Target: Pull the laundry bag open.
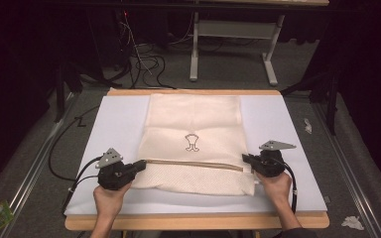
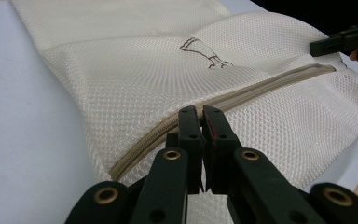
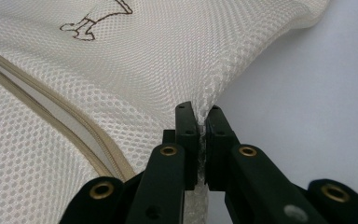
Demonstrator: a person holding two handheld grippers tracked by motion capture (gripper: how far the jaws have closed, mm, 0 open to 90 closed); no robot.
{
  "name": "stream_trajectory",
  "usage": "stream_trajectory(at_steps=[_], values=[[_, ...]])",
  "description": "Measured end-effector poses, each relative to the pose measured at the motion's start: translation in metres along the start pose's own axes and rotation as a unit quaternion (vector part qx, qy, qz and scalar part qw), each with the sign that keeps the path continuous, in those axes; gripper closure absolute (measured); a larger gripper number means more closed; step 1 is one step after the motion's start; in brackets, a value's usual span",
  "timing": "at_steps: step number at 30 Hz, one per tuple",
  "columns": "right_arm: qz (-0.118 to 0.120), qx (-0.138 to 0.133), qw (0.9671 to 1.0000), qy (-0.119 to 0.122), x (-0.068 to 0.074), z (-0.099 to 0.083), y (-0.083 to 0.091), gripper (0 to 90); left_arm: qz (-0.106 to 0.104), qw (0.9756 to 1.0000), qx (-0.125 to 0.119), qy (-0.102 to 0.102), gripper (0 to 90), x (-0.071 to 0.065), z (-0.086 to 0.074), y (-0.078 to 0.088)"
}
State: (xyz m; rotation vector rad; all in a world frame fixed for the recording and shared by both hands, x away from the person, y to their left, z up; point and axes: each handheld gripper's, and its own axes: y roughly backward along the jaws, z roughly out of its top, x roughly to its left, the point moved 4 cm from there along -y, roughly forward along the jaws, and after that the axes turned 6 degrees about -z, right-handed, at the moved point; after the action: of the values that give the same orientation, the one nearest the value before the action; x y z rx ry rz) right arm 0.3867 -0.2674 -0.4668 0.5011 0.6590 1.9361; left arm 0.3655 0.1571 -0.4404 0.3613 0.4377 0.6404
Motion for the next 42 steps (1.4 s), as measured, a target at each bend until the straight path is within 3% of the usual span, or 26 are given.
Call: stream_trajectory(at_steps=[42], values=[[-0.009, -0.002, 0.9999, -0.004, -0.005, -0.001, 0.0, 88.0, 0.019, 0.9998, 0.007, 0.009, 87.2, 0.012, -0.006, 0.007]])
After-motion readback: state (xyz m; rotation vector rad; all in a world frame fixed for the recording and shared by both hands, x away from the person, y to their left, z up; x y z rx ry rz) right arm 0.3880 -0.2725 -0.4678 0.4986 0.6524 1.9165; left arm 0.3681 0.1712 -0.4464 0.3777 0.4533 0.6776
